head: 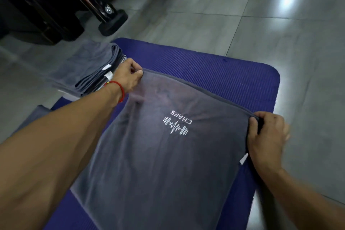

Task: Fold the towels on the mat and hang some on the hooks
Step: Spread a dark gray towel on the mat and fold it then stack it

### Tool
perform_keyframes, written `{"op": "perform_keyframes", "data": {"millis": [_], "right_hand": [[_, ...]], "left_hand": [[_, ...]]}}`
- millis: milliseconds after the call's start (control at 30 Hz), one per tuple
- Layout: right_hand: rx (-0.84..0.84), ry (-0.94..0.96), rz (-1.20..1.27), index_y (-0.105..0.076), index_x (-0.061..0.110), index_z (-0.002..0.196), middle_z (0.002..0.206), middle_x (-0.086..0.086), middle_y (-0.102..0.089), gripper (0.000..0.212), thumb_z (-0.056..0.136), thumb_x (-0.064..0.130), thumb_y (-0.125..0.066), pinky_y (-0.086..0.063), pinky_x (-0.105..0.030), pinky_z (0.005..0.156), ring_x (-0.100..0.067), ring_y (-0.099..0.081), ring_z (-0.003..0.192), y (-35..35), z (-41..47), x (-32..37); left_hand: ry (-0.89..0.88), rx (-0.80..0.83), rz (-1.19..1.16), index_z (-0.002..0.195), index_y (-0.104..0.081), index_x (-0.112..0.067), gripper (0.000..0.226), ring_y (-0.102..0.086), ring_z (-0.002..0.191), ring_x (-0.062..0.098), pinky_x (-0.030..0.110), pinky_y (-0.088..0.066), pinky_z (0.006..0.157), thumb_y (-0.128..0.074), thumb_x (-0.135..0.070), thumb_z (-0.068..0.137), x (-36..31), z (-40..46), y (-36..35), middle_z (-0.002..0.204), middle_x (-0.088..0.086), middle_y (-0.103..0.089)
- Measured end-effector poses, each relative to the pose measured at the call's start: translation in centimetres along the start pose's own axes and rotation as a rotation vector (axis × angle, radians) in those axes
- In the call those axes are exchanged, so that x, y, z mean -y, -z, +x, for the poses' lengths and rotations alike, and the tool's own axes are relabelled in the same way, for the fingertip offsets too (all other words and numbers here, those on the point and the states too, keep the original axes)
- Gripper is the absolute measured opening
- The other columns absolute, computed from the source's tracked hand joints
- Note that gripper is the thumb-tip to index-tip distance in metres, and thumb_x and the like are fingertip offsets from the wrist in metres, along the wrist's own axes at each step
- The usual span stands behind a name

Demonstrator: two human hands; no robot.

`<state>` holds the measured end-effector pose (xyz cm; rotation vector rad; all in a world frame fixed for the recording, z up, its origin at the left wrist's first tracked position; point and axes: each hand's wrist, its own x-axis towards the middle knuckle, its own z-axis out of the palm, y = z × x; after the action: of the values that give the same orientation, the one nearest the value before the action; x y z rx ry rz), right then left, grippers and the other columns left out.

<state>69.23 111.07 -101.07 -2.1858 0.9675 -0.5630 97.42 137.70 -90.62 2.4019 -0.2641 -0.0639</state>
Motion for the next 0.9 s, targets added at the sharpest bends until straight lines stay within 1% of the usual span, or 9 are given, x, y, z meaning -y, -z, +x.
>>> {"op": "perform_keyframes", "data": {"millis": [100, 167, 267, 333, 400, 500, 600, 733, 900], "right_hand": [[0.052, 0.070, -0.023, -0.067, 0.020, 0.103, 0.097, -0.002, -0.068, 0.015, 0.102, 0.026, -0.053, -0.040, -0.047, 0.089, -0.031, -0.058, 0.096, 2.9, 0.2, 0.7], [0.083, 0.160, -0.005, -0.069, 0.015, 0.104, 0.094, -0.005, -0.071, 0.016, 0.102, 0.024, -0.056, -0.041, -0.034, 0.079, -0.022, -0.058, 0.083, 5.2, 0.3, 2.7], [0.254, 0.310, 0.038, -0.068, 0.010, 0.118, 0.106, -0.006, -0.071, 0.024, 0.102, 0.025, -0.058, -0.045, -0.032, 0.084, -0.021, -0.060, 0.091, 7.5, 1.4, 7.9], [0.362, 0.454, -0.002, -0.070, 0.013, 0.117, 0.101, -0.004, -0.072, 0.025, 0.100, 0.029, -0.061, -0.049, -0.036, 0.087, -0.026, -0.065, 0.095, 8.2, 2.8, 11.9], [0.424, 0.571, 0.003, -0.070, 0.015, 0.099, 0.081, 0.002, -0.067, 0.013, 0.098, 0.027, -0.064, -0.048, -0.033, 0.077, -0.021, -0.064, 0.078, 9.2, 4.0, 16.9], [0.507, 0.661, -0.003, -0.065, 0.008, 0.086, 0.073, -0.006, -0.066, 0.021, 0.101, 0.023, -0.062, -0.053, -0.033, 0.064, -0.022, -0.063, 0.063, 11.1, 4.9, 25.3], [0.710, 0.653, 0.086, -0.066, 0.000, 0.096, 0.086, -0.018, -0.068, 0.021, 0.104, 0.017, -0.057, -0.064, -0.037, 0.059, -0.027, -0.070, 0.074, 13.3, 4.1, 33.4], [0.755, 0.756, 0.215, -0.067, 0.003, 0.100, 0.099, -0.028, -0.068, 0.017, 0.103, 0.016, -0.058, -0.065, -0.042, 0.068, -0.039, -0.072, 0.088, 14.0, 2.0, 41.6], [0.853, 0.763, 0.410, -0.063, 0.000, 0.104, 0.100, -0.028, -0.060, 0.014, 0.104, 0.010, -0.055, -0.064, -0.032, 0.060, -0.037, -0.064, 0.091, 11.6, -2.2, 46.5]], "left_hand": [[-0.032, -0.042, -0.031, 0.084, -0.059, -0.018, 0.019, -0.053, 0.070, 0.008, 0.029, -0.046, 0.075, -0.064, -0.002, 0.092, -0.5, -3.5, 4.1, 0.078, -0.004, -0.057], [-0.032, -0.126, -0.076, 0.093, -0.061, -0.014, 0.013, -0.052, 0.066, 0.006, 0.019, -0.046, 0.066, -0.066, -0.001, 0.092, -0.3, -6.3, 7.0, 0.076, 0.000, -0.057], [-0.026, -0.268, -0.116, 0.106, -0.064, -0.015, 0.021, -0.049, 0.054, -0.002, 0.011, -0.045, 0.056, -0.069, -0.002, 0.090, -0.1, -10.7, 12.1, 0.068, 0.002, -0.057], [-0.008, -0.333, -0.108, 0.117, -0.069, -0.015, 0.028, -0.056, 0.063, 0.002, 0.019, -0.053, 0.069, -0.069, -0.006, 0.091, 0.5, -13.3, 16.0, 0.076, 0.007, -0.064], [0.016, -0.407, -0.093, 0.117, -0.073, -0.013, 0.025, -0.065, 0.080, 0.013, 0.032, -0.057, 0.086, -0.070, -0.011, 0.092, 1.3, -15.9, 20.2, 0.092, 0.008, -0.072], [0.066, -0.573, -0.118, 0.107, -0.075, -0.018, 0.015, -0.071, 0.090, 0.024, 0.044, -0.059, 0.090, -0.071, -0.016, 0.093, 2.7, -20.2, 26.4, 0.096, 0.008, -0.075], [0.129, -0.703, -0.155, 0.105, -0.072, -0.015, 0.012, -0.071, 0.089, 0.025, 0.042, -0.060, 0.088, -0.071, -0.017, 0.094, 3.8, -24.8, 31.4, 0.094, 0.010, -0.073], [0.171, -0.830, -0.155, 0.105, -0.069, -0.015, 0.013, -0.070, 0.088, 0.018, 0.033, -0.060, 0.078, -0.069, -0.023, 0.095, 4.0, -30.8, 36.0, 0.094, 0.004, -0.071], [0.222, -0.924, -0.189, 0.111, -0.065, -0.015, 0.014, -0.069, 0.093, 0.014, 0.031, -0.058, 0.080, -0.062, -0.021, 0.098, 4.5, -38.1, 39.4, 0.102, 0.004, -0.069]]}}
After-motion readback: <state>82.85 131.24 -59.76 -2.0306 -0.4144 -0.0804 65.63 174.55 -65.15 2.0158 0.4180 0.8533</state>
